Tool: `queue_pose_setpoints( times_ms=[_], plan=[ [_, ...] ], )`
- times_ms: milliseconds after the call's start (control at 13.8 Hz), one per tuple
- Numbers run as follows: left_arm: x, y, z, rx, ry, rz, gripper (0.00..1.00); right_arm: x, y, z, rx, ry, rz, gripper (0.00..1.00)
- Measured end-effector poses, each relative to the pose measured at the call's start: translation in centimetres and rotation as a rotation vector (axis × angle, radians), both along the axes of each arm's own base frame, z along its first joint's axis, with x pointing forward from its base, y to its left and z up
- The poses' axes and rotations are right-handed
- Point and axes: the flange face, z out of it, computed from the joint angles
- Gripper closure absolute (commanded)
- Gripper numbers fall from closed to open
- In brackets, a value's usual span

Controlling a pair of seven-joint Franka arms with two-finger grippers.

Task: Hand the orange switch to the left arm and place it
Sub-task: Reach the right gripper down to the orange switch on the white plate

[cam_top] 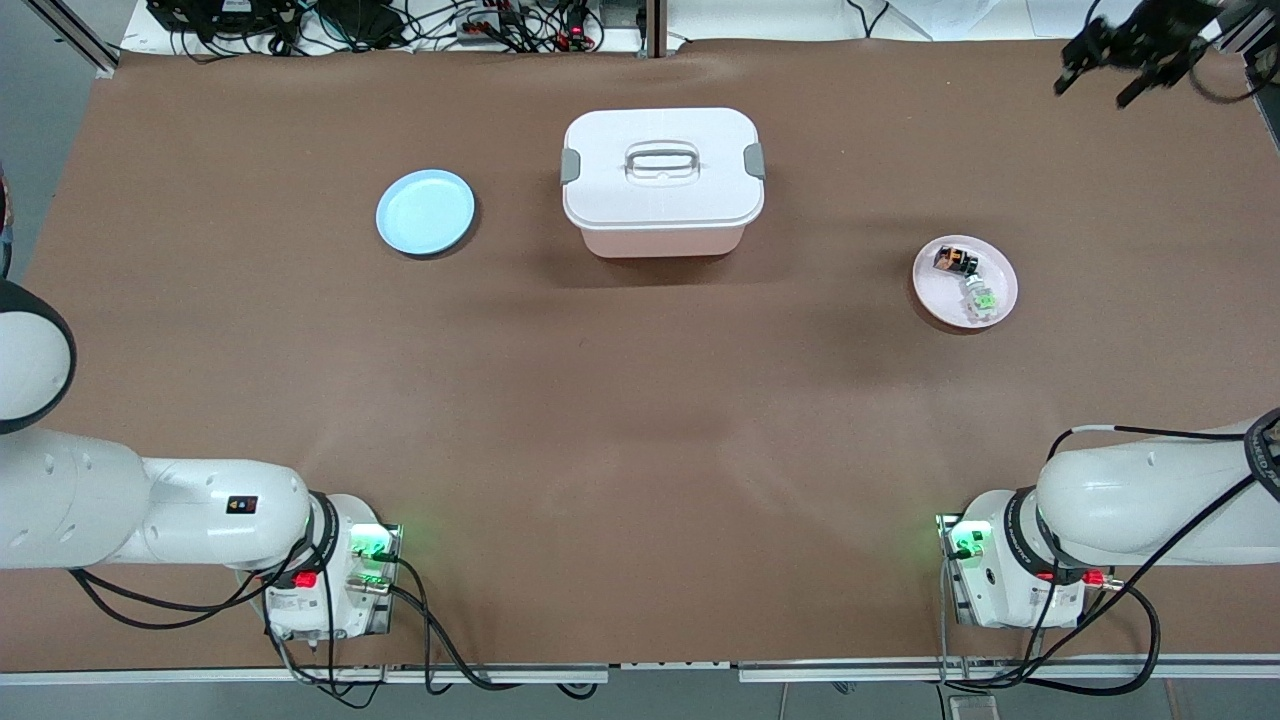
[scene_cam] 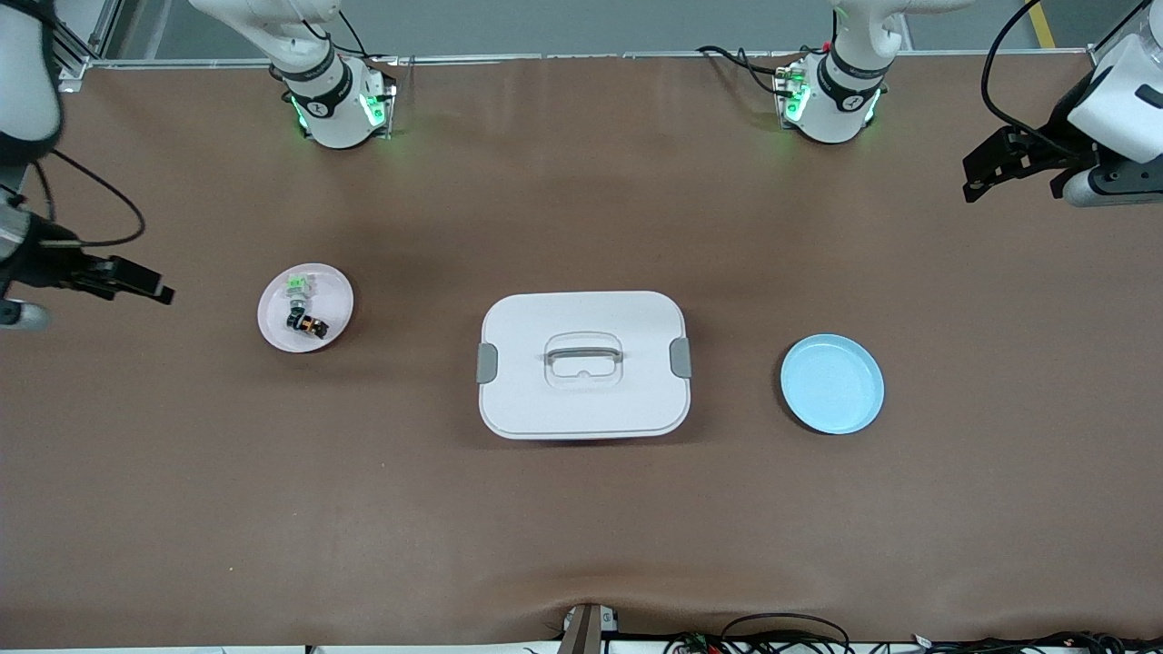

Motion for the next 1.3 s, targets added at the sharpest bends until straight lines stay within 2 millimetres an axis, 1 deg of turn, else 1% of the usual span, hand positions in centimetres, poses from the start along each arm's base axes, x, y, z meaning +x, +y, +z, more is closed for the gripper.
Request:
queue_pose_setpoints(
  times_ms=[289, 433, 722, 867, 1084, 1228, 1300],
  plan=[
    [0.1, 0.1, -0.1, 0.0, 0.002, 0.001, 0.0, -2.6, 1.3, -6.8, -0.011, 0.017, -0.068, 0.0],
    [0.1, 0.0, -0.1, 0.0, 0.002, 0.001, 0.0, -3.4, 2.3, -9.3, -0.02, 0.007, -0.078, 0.0],
    [0.0, 0.0, -0.1, 0.0, 0.003, 0.001, 0.0, -3.8, 4.3, -12.8, -0.041, -0.033, -0.079, 0.0],
    [0.0, 0.1, -0.1, 0.0, 0.004, 0.001, 0.0, -4.0, 4.7, -15.6, -0.052, -0.04, -0.1, 0.0],
    [0.0, 0.1, 0.0, 0.0, 0.003, 0.002, 0.0, -4.3, 5.0, -20.5, -0.069, -0.021, -0.179, 0.0],
    [0.0, 0.1, 0.0, 0.0, 0.003, 0.003, 0.0, -4.4, 5.5, -22.9, -0.078, -0.004, -0.224, 0.0],
    [0.0, 0.2, 0.0, 0.0, 0.004, 0.003, 0.0, -4.4, 5.8, -23.7, -0.081, 0.004, -0.239, 0.0]
  ],
)
